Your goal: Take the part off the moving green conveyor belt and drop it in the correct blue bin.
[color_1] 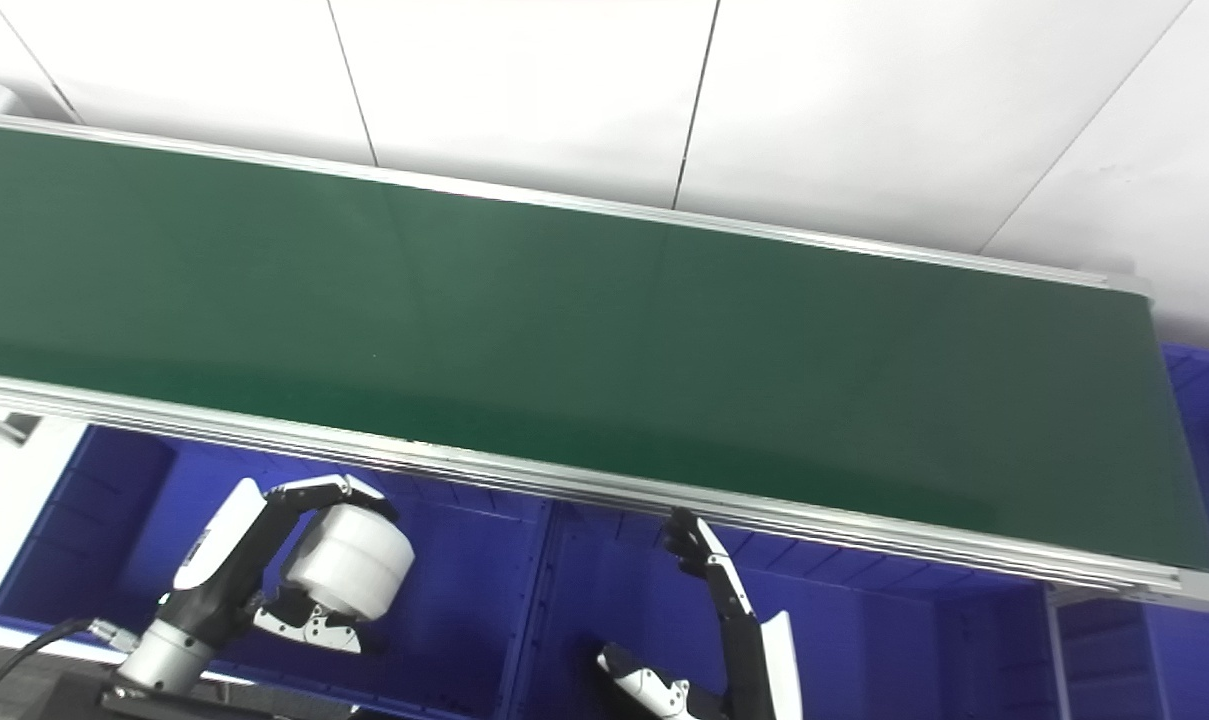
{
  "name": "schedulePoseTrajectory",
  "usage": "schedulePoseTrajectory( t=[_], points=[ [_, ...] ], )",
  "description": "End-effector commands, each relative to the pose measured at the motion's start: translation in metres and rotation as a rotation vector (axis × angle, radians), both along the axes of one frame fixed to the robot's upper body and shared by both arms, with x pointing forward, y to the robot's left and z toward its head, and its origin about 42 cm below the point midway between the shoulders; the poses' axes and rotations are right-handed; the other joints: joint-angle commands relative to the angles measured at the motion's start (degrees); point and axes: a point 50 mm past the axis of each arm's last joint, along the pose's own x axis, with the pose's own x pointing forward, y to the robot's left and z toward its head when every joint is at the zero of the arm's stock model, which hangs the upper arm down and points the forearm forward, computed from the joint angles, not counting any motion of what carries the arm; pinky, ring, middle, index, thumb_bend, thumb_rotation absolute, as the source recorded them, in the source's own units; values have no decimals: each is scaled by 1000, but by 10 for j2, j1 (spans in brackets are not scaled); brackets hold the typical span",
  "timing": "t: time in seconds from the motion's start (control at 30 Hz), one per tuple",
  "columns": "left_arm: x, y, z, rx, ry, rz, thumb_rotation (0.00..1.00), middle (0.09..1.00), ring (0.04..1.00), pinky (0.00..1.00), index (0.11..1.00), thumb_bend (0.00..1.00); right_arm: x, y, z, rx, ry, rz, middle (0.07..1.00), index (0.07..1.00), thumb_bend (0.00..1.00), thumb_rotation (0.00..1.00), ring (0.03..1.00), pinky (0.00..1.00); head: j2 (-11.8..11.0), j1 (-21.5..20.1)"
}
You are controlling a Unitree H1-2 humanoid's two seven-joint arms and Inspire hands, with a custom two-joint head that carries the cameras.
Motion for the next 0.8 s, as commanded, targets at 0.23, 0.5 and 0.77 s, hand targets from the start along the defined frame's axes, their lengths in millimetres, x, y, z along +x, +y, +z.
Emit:
schedulePoseTrajectory(
  t=[0.23, 0.5, 0.77],
  points=[
    [-9, 23, -20, 47, 47, 41, 53, 665, 644, 579, 495, 498, 1, 1, 12, 38, -61, 20, 850, 901, 755, 586, 830, 803, -2, 4],
    [-11, 29, -17, 87, 113, -49, 680, 875, 873, 851, 857, 674, 2, 3, 11, 33, -63, 22, 844, 897, 758, 597, 824, 798, -4, 4],
    [-9, 17, -3, -23, 112, -72, 774, 898, 885, 839, 886, 804, 3, 6, 9, 39, -59, 31, 851, 899, 746, 583, 817, 761, -7, -25]
  ],
)
